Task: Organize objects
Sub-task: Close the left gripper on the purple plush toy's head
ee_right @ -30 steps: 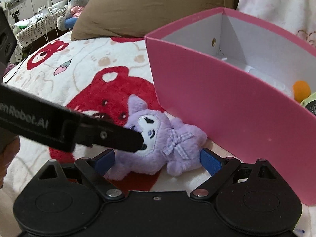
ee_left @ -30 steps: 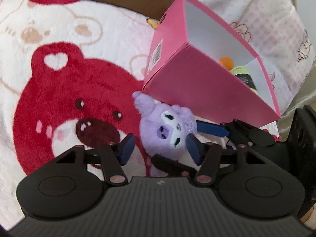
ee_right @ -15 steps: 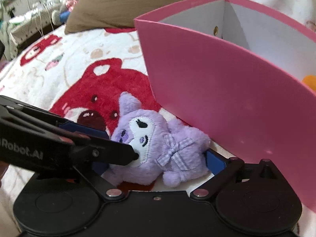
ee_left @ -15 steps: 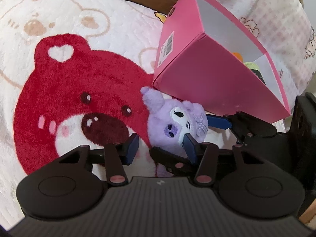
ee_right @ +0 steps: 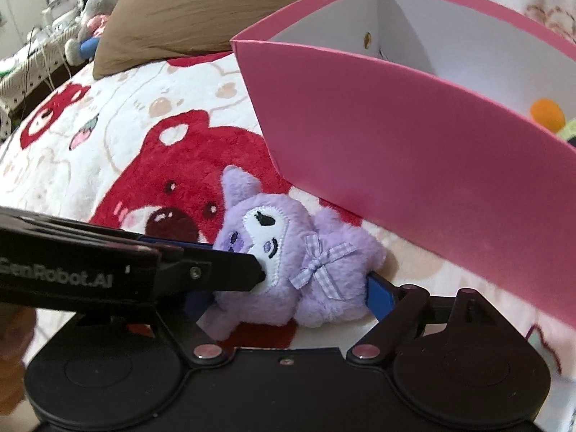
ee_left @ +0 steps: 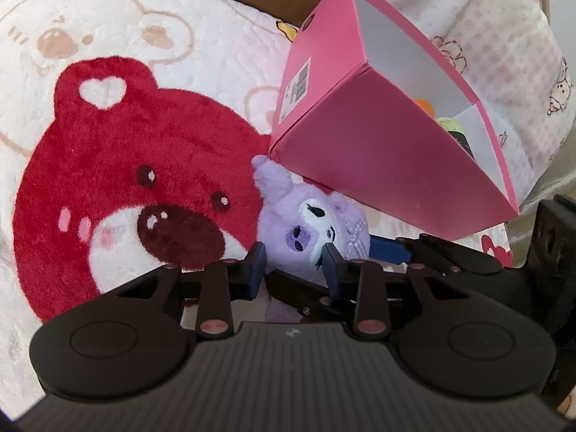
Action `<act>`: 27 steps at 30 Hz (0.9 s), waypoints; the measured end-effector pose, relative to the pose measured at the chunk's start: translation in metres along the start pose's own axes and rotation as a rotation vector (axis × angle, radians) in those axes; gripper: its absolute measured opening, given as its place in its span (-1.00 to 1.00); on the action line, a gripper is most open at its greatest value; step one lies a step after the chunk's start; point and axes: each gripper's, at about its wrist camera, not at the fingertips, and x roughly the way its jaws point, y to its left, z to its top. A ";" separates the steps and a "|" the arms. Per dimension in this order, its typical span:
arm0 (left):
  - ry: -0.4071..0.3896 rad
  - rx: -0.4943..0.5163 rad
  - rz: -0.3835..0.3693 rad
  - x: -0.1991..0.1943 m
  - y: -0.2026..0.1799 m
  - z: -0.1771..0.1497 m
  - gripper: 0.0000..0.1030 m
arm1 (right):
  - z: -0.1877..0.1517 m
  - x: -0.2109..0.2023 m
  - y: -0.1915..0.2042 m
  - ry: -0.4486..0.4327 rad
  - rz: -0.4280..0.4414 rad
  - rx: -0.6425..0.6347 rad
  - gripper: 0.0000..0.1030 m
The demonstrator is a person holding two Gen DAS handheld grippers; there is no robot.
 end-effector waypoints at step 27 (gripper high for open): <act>0.020 0.037 0.006 -0.025 -0.028 -0.005 -0.37 | -0.009 -0.037 0.016 -0.031 -0.039 -0.015 0.77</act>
